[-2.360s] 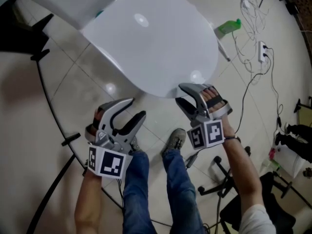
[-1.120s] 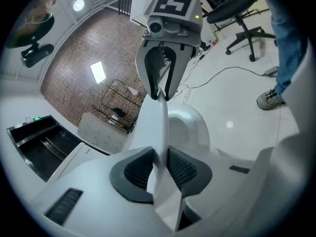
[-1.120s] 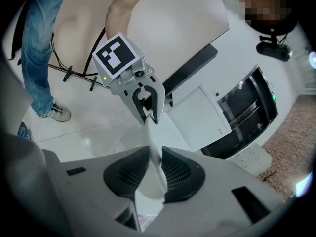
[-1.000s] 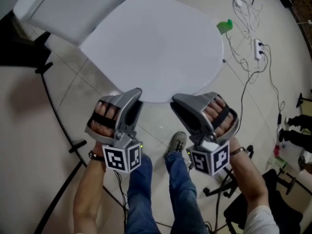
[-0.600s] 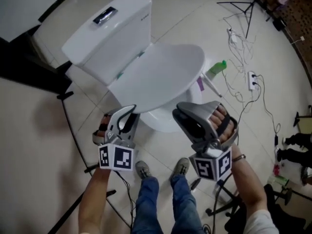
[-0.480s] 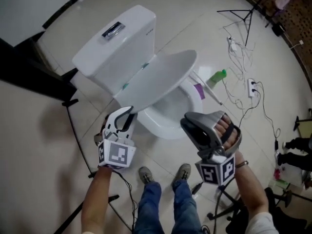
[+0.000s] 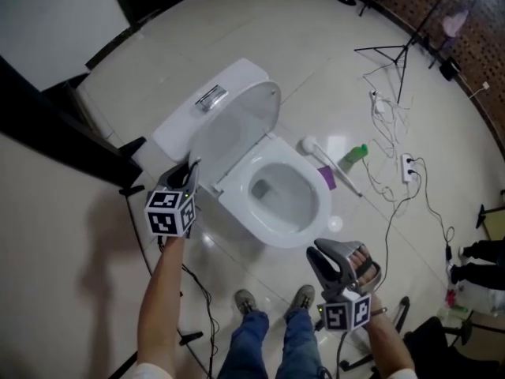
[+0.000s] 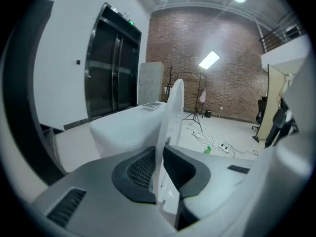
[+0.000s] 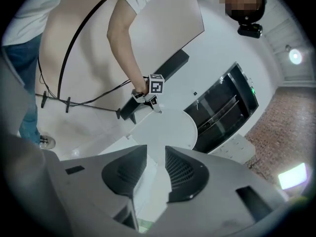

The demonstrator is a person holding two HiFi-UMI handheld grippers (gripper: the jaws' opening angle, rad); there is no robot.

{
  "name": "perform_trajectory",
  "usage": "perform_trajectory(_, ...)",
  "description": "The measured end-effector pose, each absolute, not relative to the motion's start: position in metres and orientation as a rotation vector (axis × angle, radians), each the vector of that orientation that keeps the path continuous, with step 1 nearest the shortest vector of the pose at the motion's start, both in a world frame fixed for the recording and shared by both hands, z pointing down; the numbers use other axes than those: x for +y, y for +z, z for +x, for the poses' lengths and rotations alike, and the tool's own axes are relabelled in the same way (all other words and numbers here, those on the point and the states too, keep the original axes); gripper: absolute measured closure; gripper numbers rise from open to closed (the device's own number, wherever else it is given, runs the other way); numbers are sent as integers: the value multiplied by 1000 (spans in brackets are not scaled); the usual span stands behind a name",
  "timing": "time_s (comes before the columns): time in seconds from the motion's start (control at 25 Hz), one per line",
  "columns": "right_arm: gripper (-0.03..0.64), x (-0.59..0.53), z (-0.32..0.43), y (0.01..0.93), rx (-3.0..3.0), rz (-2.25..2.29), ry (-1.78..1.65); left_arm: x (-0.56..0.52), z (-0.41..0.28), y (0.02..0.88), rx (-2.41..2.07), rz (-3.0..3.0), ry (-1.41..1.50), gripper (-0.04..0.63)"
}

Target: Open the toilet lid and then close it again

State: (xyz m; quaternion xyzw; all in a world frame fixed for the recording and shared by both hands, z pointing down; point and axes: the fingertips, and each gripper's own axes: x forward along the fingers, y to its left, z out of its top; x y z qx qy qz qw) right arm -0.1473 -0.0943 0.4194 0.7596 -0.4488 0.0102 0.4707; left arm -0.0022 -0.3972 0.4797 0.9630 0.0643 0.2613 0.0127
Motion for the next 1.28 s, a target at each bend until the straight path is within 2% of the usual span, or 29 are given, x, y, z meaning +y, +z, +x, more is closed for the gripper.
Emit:
perform_trajectory(0.28, 505, -82, -162, 404, -1060, 2000, 112, -404, 0, 481, 250, 2917, 811, 547)
perform_trajectory(0.4, 505, -78, -165, 399, -1070, 2021, 139, -408, -5, 478, 294, 2864, 775, 521)
perform_trajectory(0.64, 505, -73, -171, 371, -1111, 2162, 172, -427, -58, 419, 196, 2941, 555, 502)
perform_trajectory(0.72, 486, -76, -170, 359, -1134, 2209, 194, -407, -85, 385, 273, 2990, 481, 502)
perform_trajectory(0.96, 486, -79, -170, 299, -1224, 2379, 211, -301, -165, 275, 545, 3041, 311, 502)
perform_trajectory(1.28, 486, -61, -188, 236, -1370, 2571, 305, -207, -235, 210, 602, 3023, 189, 502)
